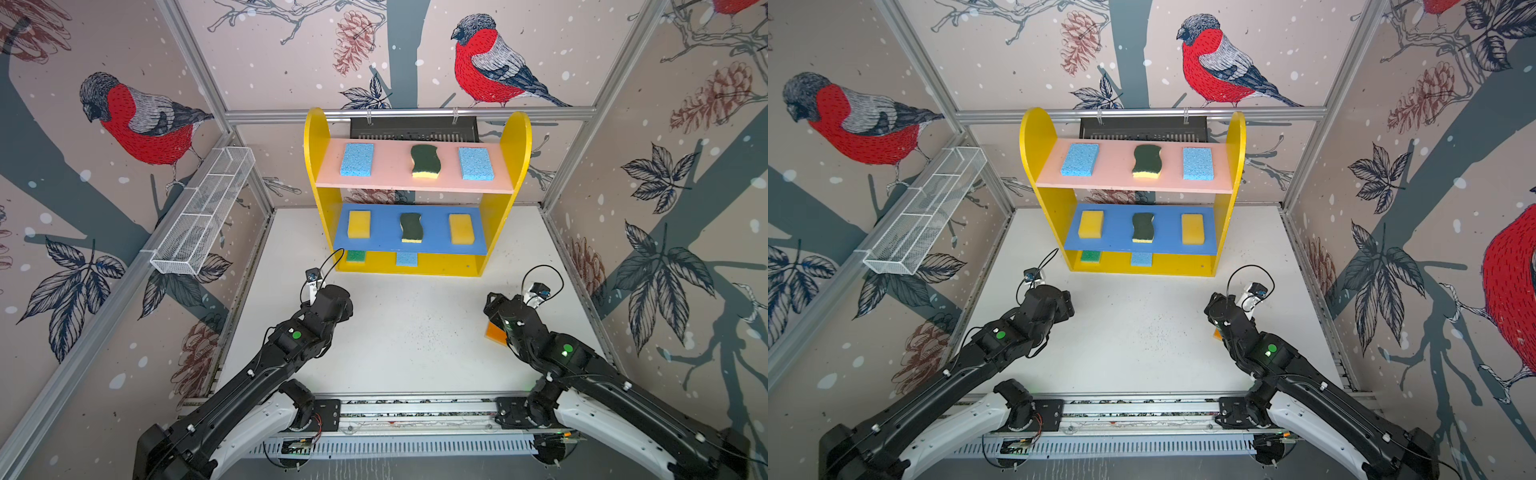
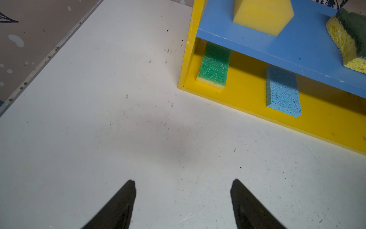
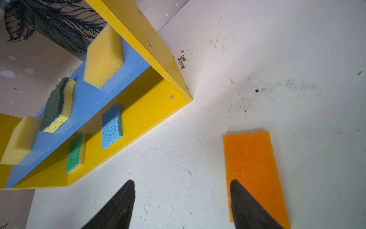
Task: Arrange cleaning sponges on a shelf
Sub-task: Pick up the cleaning sponge at the middle-right of the table.
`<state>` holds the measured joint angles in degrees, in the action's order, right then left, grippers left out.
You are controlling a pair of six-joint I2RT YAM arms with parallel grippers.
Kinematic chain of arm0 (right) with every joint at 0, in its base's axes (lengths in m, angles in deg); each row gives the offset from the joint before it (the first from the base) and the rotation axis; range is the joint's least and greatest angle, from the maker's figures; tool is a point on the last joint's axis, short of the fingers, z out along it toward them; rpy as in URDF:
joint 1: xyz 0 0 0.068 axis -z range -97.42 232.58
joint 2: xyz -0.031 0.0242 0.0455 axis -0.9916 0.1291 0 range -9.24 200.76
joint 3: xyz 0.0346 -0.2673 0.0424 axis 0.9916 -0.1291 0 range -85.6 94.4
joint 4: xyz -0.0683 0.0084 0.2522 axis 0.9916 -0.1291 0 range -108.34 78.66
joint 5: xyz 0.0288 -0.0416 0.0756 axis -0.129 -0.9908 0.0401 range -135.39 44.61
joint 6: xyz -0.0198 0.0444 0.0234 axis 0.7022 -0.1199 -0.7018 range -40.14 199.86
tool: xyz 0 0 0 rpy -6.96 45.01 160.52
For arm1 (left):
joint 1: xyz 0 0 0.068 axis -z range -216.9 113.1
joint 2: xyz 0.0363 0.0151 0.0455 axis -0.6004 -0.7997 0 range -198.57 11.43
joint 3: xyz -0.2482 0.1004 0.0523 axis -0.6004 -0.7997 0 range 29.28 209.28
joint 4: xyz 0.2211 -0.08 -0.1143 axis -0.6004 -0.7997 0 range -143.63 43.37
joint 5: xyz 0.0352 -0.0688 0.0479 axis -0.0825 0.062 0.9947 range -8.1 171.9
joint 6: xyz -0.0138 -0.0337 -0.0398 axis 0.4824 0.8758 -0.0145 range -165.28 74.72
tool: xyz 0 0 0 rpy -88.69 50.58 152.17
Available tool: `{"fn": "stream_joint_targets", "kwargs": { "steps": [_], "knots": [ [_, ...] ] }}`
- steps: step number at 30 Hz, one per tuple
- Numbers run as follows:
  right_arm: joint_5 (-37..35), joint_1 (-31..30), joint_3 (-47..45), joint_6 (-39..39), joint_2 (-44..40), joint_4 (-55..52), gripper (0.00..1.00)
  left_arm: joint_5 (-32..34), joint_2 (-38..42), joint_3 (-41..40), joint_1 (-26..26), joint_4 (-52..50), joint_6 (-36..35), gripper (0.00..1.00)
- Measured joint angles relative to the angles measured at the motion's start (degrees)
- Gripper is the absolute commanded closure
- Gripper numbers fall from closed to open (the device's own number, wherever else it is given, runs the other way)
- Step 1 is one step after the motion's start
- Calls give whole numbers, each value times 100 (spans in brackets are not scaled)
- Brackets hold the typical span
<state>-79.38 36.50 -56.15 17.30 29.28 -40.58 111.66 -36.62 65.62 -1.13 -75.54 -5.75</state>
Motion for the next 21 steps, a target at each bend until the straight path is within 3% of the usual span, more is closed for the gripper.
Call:
{"fn": "stream_joint_targets", "kwargs": {
  "steps": [9,12,21],
  "knots": [
    [232,0,31,-280,122,-1025,14,-173,-138,-122,35,275,9,22],
    [278,-87,87,-479,199,-1298,0,-278,-271,-140,37,358,4,22],
    [433,-409,96,-1078,726,-1805,0,-481,-214,-380,42,723,7,21]
  ]
}}
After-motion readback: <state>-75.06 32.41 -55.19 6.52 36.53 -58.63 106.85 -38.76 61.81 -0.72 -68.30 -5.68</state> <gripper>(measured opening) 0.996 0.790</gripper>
